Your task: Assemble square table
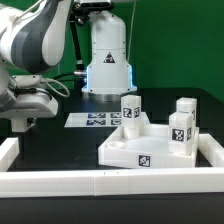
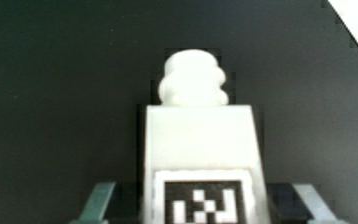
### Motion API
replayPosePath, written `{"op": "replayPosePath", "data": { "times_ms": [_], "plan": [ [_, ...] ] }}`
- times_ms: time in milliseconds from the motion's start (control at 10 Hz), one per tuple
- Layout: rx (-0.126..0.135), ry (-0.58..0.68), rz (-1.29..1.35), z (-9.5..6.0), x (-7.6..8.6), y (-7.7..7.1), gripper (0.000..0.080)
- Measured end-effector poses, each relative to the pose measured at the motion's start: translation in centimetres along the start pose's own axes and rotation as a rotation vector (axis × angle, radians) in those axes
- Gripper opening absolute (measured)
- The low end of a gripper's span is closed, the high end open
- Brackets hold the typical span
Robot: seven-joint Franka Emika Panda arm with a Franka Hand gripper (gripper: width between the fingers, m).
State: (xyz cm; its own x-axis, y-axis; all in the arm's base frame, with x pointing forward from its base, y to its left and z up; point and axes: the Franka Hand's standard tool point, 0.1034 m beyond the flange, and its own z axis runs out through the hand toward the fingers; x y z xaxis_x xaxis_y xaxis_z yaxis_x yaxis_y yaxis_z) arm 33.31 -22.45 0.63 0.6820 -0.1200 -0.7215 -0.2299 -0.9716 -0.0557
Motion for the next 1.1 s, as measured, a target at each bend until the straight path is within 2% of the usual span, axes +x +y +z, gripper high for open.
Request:
{"op": "replayPosePath", "data": {
  "times_ms": [200, 500, 600, 700, 800, 1100],
  "plan": [
    [-0.005, 0.025, -0.001, -1.6, -0.1, -1.2, 0.0284],
    [0.029, 0.037, 0.022, -4.8, -2.2, -3.8, 0.0285],
    [0.034, 0.058, 0.019, -5.4, -2.3, -4.0, 0.0285],
    [0.033, 0.059, 0.018, -5.3, -2.3, -4.0, 0.0285],
    [0.016, 0.122, 0.013, -5.5, -1.6, -3.8, 0.0285],
    [-0.005, 0.336, 0.015, -6.0, -0.8, -3.7, 0.0285]
  ]
}}
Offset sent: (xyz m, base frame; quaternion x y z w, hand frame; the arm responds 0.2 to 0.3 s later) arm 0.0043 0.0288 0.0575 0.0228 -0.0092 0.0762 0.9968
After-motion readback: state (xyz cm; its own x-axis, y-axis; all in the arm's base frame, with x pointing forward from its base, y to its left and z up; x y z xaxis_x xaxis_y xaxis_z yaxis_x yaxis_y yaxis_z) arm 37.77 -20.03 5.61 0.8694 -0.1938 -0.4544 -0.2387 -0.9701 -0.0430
